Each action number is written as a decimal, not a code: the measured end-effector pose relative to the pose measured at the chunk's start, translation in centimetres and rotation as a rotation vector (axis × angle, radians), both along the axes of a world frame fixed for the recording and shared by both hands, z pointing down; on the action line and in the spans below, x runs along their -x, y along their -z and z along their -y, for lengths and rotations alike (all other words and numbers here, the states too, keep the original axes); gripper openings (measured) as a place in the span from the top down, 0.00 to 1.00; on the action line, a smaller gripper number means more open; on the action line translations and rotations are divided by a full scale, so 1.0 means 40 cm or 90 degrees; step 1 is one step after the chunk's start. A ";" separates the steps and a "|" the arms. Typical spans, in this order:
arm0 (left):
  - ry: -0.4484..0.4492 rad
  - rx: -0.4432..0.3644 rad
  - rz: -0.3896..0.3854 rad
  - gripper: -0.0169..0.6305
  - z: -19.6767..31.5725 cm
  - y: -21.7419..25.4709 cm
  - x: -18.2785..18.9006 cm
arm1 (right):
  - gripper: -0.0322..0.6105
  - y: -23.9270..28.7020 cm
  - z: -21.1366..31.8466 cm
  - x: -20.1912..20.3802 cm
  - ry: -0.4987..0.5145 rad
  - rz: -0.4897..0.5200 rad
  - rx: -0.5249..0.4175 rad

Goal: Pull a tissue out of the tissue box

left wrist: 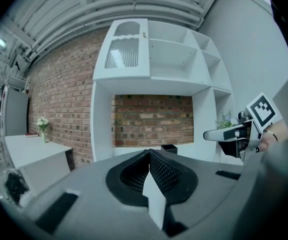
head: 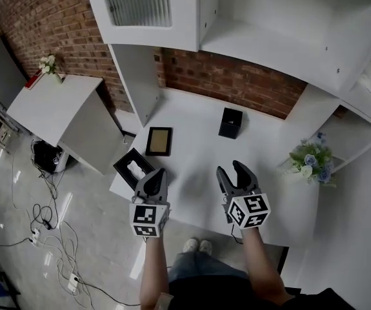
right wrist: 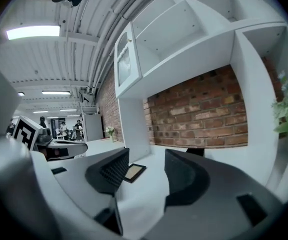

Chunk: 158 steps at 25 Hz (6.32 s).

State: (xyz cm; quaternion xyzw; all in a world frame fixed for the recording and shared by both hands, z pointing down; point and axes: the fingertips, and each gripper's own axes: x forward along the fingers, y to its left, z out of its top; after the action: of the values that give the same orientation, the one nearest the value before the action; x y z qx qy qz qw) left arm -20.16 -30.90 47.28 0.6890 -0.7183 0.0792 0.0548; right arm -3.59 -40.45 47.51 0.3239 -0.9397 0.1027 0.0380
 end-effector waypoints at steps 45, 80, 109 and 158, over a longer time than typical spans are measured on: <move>0.252 0.032 -0.078 0.96 -0.330 -0.152 0.324 | 0.79 -0.327 -0.278 0.783 0.593 -0.584 -0.136; 0.248 0.034 -0.079 0.96 -0.327 -0.151 0.318 | 0.95 -0.283 -0.249 0.801 0.496 -0.547 -0.187; 0.179 0.009 -0.046 0.96 -0.229 -0.065 0.287 | 0.95 0.052 -0.158 0.708 0.334 -0.345 -0.312; -0.214 -0.068 0.039 0.96 0.292 0.143 -0.323 | 0.95 0.199 0.066 -0.388 -0.307 -0.008 -0.158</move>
State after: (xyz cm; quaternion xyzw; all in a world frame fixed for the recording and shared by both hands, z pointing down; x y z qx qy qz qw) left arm -7.24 -42.57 41.57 0.7987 -0.5973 0.0698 -0.0180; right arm 11.94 -43.08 39.57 0.5411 -0.8406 -0.0089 -0.0218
